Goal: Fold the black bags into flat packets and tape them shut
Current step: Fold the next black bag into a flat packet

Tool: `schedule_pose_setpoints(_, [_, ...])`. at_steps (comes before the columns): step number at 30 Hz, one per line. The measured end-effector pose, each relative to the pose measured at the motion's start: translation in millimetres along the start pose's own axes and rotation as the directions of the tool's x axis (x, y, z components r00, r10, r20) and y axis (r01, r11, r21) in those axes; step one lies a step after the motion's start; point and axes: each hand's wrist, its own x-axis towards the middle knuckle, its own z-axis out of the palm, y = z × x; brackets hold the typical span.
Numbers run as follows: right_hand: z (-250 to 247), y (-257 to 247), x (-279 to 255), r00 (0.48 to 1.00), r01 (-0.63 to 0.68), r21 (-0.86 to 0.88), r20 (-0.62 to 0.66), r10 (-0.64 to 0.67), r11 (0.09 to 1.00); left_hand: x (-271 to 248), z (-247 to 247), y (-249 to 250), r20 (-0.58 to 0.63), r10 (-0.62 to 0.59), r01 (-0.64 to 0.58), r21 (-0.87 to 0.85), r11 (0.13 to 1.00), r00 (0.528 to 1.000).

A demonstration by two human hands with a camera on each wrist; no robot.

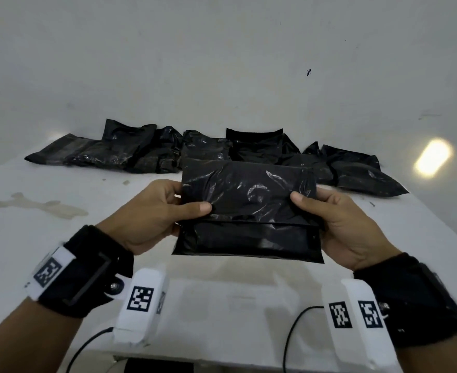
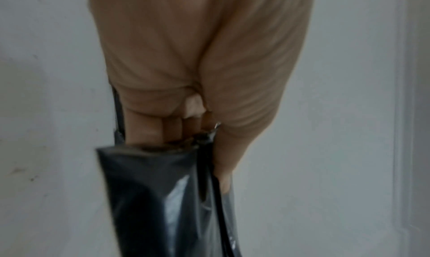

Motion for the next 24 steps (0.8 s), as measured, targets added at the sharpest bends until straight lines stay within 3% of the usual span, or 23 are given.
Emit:
schedule_pose_setpoints(6, [-1.1,5.5,-7.1,0.986,-0.148,-0.019,0.071,0.149,0.989,-1.5,-0.6,-9.5,-0.035,-0.014,0.014,0.020,1.000,0.999])
schedule_pose_setpoints(15, [-12.4,51.5,-13.0,0.947,-0.320,-0.077,-0.060,0.316,0.944,-15.6,16.6,-49.9,-0.088,-0.265,0.259,-0.074,0.963,0.960])
schedule_pose_setpoints(20, [-18.3,65.8,-20.8,0.948,-0.314,-0.352,-0.173,0.268,0.882,-18.9,20.7,-66.5,-0.274,-0.236,0.281,0.139,0.949,0.932])
schedule_pose_setpoints(24, [-21.0,69.5,-26.0,0.962,-0.255,-0.491,-0.214,0.168,0.833,-25.6,20.4,-78.0,-0.331,-0.051,0.219,0.492,0.843,0.942])
